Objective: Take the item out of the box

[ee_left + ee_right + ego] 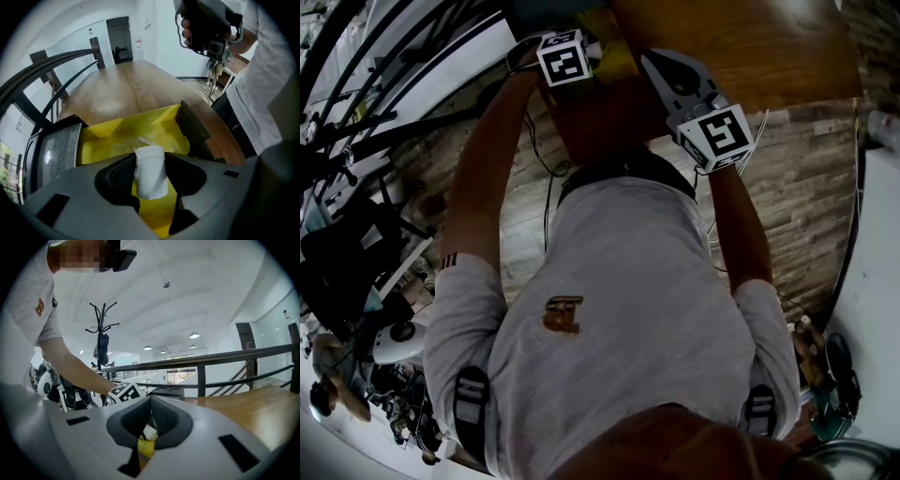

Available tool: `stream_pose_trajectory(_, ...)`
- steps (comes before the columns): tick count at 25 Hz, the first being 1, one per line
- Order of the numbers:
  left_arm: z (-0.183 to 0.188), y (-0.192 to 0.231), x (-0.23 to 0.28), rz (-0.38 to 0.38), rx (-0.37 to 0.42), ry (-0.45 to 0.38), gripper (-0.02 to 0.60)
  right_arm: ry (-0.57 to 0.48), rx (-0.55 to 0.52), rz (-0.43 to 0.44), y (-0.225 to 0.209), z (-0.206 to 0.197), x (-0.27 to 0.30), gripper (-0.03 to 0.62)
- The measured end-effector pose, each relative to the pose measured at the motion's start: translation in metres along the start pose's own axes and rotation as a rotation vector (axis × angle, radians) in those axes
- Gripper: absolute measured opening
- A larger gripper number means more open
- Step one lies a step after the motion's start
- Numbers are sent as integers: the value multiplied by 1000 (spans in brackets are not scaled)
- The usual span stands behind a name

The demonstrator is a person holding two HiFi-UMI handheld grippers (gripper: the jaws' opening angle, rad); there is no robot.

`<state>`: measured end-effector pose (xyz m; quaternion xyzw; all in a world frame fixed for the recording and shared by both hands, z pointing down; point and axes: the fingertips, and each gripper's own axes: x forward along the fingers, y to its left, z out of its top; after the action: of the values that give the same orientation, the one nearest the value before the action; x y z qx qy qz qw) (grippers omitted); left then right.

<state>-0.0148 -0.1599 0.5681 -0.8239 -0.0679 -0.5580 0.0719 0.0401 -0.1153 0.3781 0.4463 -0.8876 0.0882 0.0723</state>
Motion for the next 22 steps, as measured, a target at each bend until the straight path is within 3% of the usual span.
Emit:
stream_pose_trajectory(7,21,7,-21,74,-95,-157,209,-6,-6,15,-6,1,3,31)
stream_pose_trajectory(19,71,37,-124,375,-417,-744,209,-68,-28,29,-24,18,16,31)
stream_pose_trajectory(22,82,38,-149,443,-450,-877,209,-90,-33,34,-28,24,18,31)
